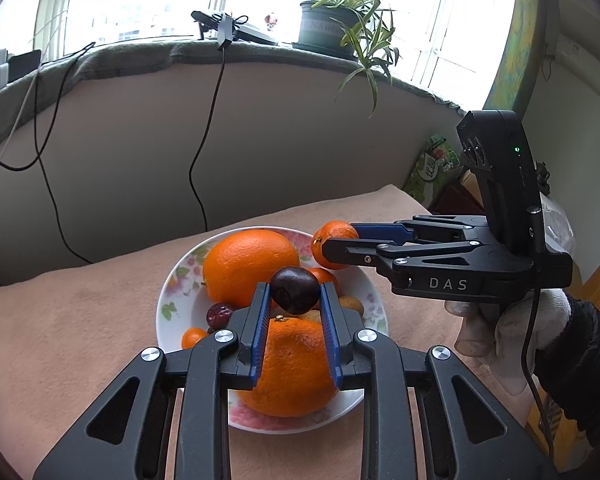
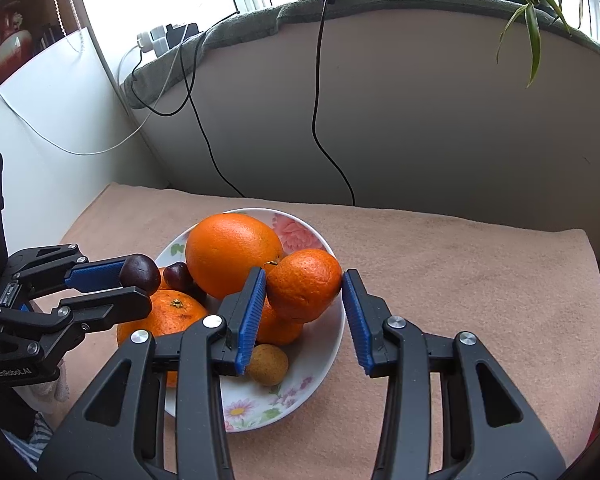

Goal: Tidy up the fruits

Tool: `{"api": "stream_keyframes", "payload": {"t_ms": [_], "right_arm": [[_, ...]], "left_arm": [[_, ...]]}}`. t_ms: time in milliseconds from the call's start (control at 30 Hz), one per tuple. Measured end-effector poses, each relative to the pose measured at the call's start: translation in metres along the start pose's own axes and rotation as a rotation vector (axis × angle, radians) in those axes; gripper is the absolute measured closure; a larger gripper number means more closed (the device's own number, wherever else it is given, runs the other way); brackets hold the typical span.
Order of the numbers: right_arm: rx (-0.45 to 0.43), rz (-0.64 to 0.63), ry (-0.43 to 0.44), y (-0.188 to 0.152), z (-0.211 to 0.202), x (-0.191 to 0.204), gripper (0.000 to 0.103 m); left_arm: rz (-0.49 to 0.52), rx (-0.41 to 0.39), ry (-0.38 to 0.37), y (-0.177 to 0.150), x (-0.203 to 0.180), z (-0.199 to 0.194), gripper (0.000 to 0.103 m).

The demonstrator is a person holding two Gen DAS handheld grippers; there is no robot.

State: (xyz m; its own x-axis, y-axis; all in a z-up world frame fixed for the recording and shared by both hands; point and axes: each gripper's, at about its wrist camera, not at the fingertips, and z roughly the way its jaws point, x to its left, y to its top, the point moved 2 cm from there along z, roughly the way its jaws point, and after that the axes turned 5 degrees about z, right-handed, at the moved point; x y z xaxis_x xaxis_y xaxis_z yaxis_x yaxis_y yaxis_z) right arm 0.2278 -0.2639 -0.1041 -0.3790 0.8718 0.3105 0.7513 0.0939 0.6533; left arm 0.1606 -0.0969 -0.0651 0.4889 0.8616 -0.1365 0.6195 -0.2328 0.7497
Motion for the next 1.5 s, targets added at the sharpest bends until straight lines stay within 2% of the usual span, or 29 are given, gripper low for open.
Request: {"api": "stream_keyframes", "payload": {"t_ms": [267, 300, 367, 433, 600, 933, 1167, 1500], "right_arm": [[0.005, -0.004, 0.003, 0.001, 0.001, 0.0, 0.06], [0.003, -0.004, 0.003, 0.002, 0.001, 0.0, 0.058], [-0.005, -0.008, 0.001, 0.002, -0.001, 0.001, 0.046], [-0.009, -0.014, 0.006, 0.002, -0.003, 0.003, 0.045], [-0.013, -0.026, 0.002, 0.003, -0.005, 0.006, 0.041], [-0.021, -0.037, -0.008, 0.002, -0.008, 0.01, 0.028], [-0.018, -0.038, -0.019, -0.002, -0.011, 0.011, 0.027], [-0.031, -0.014, -0.035, -0.01, -0.023, 0.013, 0.027]], "left_arm": [[0.004, 0.003, 0.002, 0.0, -0.001, 0.002, 0.077], [0.004, 0.003, 0.001, 0.0, -0.001, 0.003, 0.073], [0.003, 0.001, 0.003, 0.0, -0.001, 0.003, 0.072], [0.001, 0.001, 0.004, 0.0, -0.001, 0.003, 0.072], [-0.001, 0.002, 0.008, -0.001, 0.0, 0.002, 0.057], [0.002, 0.005, 0.028, -0.002, -0.002, 0.0, 0.041], [-0.012, 0.009, 0.052, -0.004, 0.0, -0.001, 0.033], [-0.033, 0.006, 0.089, -0.009, 0.003, -0.007, 0.029]]}}
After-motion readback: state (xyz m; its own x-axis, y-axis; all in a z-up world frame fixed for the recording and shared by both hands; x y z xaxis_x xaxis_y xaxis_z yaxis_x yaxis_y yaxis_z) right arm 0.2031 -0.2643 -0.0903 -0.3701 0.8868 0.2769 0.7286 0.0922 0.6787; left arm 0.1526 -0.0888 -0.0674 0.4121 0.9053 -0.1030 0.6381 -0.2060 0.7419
